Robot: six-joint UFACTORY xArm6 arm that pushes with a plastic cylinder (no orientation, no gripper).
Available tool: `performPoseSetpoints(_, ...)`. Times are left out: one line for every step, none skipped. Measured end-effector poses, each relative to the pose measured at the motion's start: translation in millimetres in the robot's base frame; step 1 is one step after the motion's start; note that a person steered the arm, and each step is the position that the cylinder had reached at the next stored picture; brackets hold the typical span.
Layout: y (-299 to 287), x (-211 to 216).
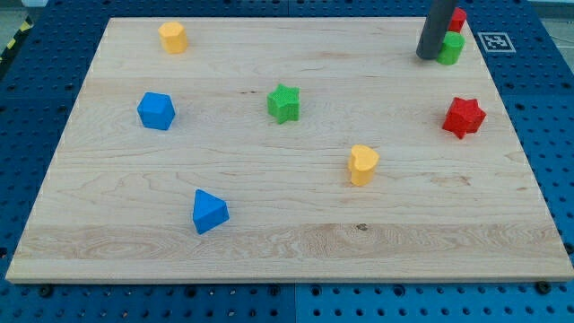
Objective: Move the red star towards the green circle
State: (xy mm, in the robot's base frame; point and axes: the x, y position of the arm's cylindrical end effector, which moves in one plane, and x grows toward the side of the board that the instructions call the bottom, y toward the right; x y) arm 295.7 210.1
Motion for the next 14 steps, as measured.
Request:
performPoseSetpoints(0.8,6.9)
performPoseSetpoints(17.7,6.9)
performPoseSetpoints(19.9,7.0)
performPoseSetpoints(19.9,13.8)
performPoseSetpoints(19.0,21.0)
performPoseSetpoints(16.6,22.8)
performPoseSetpoints(0.7,31.2)
performPoseSetpoints(-13.6,40.3)
performPoseSetpoints(-24.3,80.0)
performPoseSetpoints(-26.6,121.0)
performPoseSetpoints(-25.2,149.1)
performPoseSetpoints(-4.1,171.8)
performPoseSetpoints(13.6,141.4)
performPoseSetpoints(13.6,126.8)
